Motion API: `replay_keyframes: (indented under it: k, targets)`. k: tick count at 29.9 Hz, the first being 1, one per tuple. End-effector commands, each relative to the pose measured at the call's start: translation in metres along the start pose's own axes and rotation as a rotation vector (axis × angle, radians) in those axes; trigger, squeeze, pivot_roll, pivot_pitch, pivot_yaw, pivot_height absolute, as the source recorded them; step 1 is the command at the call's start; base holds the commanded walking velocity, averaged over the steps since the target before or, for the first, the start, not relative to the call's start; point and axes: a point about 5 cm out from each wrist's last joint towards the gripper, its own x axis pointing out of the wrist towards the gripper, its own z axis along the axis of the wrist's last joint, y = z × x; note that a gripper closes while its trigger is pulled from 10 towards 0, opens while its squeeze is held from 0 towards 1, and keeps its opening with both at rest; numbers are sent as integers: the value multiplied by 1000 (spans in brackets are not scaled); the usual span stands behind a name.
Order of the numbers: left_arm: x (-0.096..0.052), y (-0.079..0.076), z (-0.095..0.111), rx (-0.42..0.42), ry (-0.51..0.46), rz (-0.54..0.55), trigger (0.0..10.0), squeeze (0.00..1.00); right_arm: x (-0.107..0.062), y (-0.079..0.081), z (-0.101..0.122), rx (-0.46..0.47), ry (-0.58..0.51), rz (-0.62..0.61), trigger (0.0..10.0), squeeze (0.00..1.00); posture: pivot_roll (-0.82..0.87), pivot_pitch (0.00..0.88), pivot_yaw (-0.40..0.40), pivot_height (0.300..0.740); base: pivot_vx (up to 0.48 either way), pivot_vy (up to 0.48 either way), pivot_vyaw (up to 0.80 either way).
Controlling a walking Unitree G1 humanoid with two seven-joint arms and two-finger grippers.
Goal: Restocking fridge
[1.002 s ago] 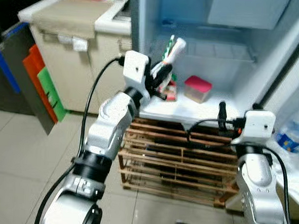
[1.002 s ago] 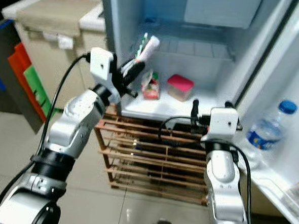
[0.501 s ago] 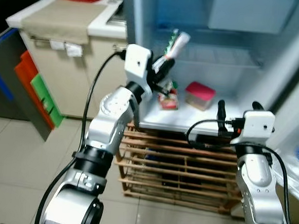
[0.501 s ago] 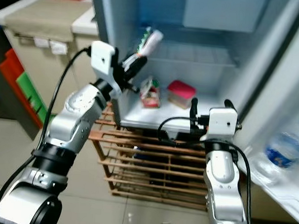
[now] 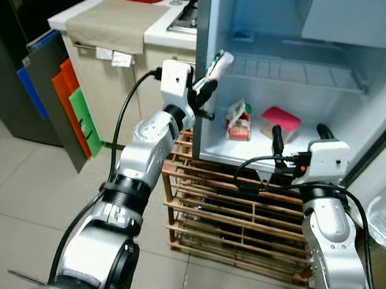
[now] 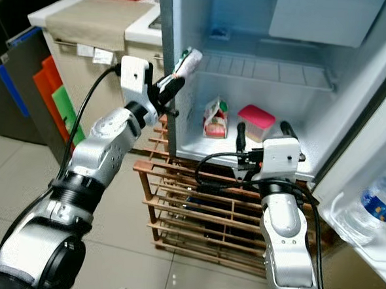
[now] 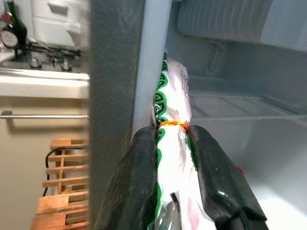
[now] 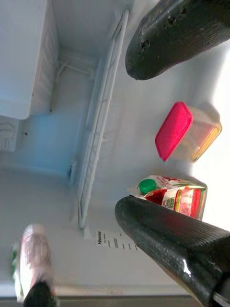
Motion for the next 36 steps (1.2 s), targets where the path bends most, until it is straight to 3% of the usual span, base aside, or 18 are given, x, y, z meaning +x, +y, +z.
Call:
replay_keyframes:
  k: [1, 4, 5, 8, 10, 13, 19, 20, 24, 29, 33, 35, 36]
  targets:
    - [6, 3, 9, 41, -17, 8, 10000, 0, -2, 1, 5, -12, -11, 19, 10000, 0, -221, 0, 60, 711, 0, 0, 0]
    - [14, -10, 15, 68, -22, -49, 10000, 0, -6, -2, 5, -21, -7, 9, 10000, 0, -232, 0, 73, 711, 0, 0, 0]
    - [22, -24, 19, 84, -24, -105, 10000, 0, -10, -3, 6, -22, -1, -11, 10000, 0, -239, 0, 85, 711, 0, 0, 0]
    - [28, -34, 21, 80, -19, -135, 10000, 0, -16, -2, 7, -15, 8, -26, 10000, 0, -248, 20, 102, 711, 0, 0, 0]
    - [37, -46, 27, 48, -8, -154, 10000, 0, -32, 6, 8, 4, 32, -40, 10000, 0, -260, 80, 137, 711, 0, 0, 0]
    - [44, -51, 34, 37, -4, -134, 10000, 0, -44, 13, 9, 16, 58, -48, 10000, 0, -269, 105, 150, 711, 0, 0, 0]
    - [51, -45, 54, 58, -34, -37, 10000, 0, -71, 21, 13, 27, 112, -74, 10000, 0, -314, 193, 185, 711, 0, 0, 0]
    - [52, -46, 61, 59, -53, -41, 10000, 0, -84, 22, 17, 14, 129, -77, 10000, 0, -343, 218, 185, 711, 0, 0, 0]
    - [53, -47, 65, 64, -65, -46, 10000, 0, -96, 22, 22, -2, 143, -83, 10000, 0, -367, 230, 182, 711, 0, 0, 0]
    - [52, -30, 83, 136, -102, 18, 10000, 0, -116, 19, 30, -16, 204, -111, 10000, 0, -394, 255, 165, 711, 0, 0, 0]
    - [51, -19, 96, 167, -126, 50, 10000, 0, -121, 22, 33, -10, 219, -101, 10000, 0, -397, 266, 162, 711, 0, 0, 0]
    - [48, -7, 122, 248, -178, 93, 10000, 0, -125, 24, 35, -8, 235, -85, 10000, 0, -401, 285, 153, 711, 0, 0, 0]
    - [48, -6, 124, 255, -181, 97, 10000, 0, -126, 24, 35, -8, 237, -83, 10000, 0, -401, 285, 153, 711, 0, 0, 0]
